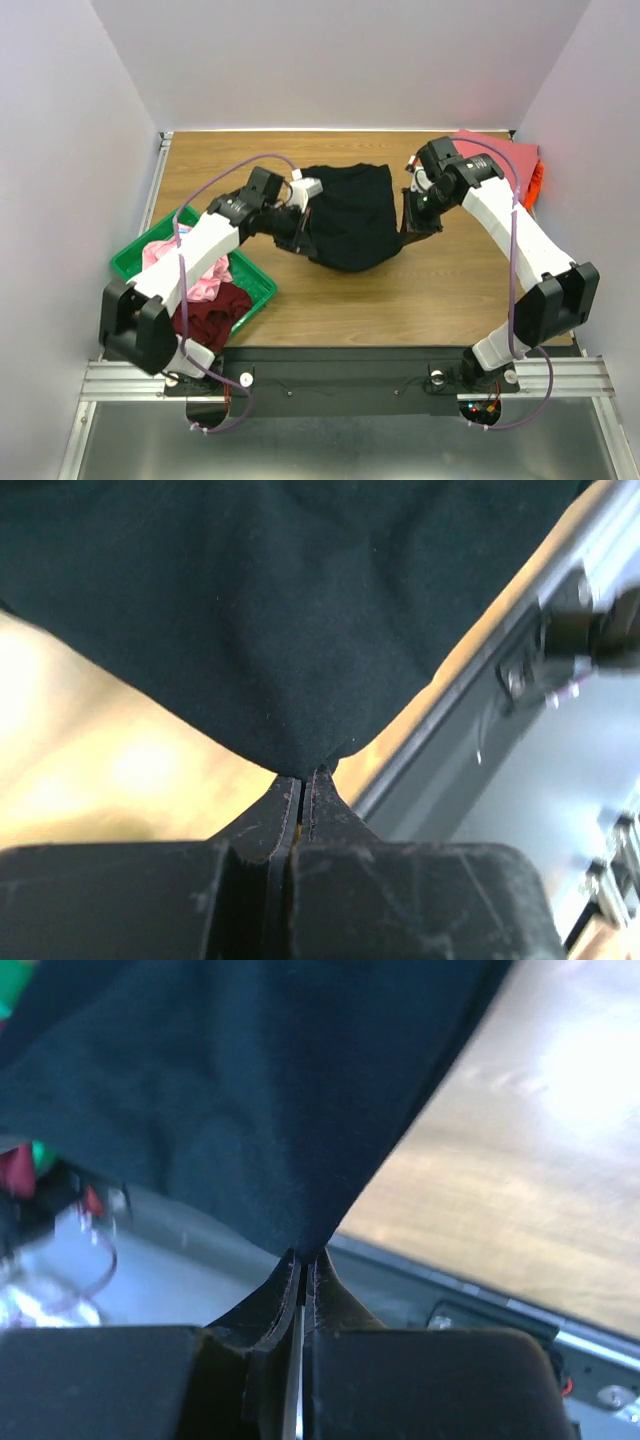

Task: Fold and stack the t-shirts
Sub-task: Fold the tshirt

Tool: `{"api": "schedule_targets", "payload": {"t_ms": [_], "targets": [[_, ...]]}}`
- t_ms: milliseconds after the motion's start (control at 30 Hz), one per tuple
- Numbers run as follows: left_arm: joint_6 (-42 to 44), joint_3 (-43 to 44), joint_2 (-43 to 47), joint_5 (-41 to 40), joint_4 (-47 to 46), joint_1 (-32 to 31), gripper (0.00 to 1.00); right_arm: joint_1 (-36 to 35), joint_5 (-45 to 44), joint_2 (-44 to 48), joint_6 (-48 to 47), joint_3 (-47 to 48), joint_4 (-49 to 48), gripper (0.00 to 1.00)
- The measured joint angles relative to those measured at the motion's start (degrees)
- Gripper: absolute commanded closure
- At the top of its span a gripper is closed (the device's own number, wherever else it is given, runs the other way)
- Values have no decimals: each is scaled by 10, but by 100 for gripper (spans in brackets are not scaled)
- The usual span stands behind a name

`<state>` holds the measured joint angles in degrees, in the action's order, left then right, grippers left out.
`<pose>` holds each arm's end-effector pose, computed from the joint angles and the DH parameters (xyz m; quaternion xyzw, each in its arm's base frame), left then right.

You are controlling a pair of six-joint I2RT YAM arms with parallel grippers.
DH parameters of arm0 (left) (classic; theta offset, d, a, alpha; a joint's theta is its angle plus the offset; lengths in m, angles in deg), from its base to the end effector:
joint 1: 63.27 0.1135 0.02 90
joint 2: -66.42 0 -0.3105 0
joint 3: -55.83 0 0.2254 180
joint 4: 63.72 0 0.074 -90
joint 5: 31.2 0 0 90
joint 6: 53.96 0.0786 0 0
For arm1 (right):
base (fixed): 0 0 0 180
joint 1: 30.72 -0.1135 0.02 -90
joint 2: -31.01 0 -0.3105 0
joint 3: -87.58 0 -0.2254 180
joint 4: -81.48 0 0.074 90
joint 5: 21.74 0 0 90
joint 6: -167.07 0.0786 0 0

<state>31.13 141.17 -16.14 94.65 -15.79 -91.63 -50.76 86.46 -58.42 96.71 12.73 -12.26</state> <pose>0.2439 -0.1840 0.3347 0.2937 0.8373 -0.3765 0.2663 0.2578 0.1202 0.3449 -0.0301 0.9731 0.2033 0.1041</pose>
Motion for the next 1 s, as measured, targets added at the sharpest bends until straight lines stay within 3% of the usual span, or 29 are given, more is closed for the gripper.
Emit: {"api": "schedule_targets", "payload": {"t_ms": [233,400,667,1000], "targets": [[-14,-93,123,25,6,-27,100,-59,58,38,-3,-27,45,100],[-54,-126,194,15,-23,-28,100,-74,22,44,14,-29,58,100],[-74,-78,68,-34,-52,-10,100,-74,-104,34,89,-22,6,100],[-96,-42,27,-51,-80,37,100,-70,-229,-3,123,24,-67,100]]}}
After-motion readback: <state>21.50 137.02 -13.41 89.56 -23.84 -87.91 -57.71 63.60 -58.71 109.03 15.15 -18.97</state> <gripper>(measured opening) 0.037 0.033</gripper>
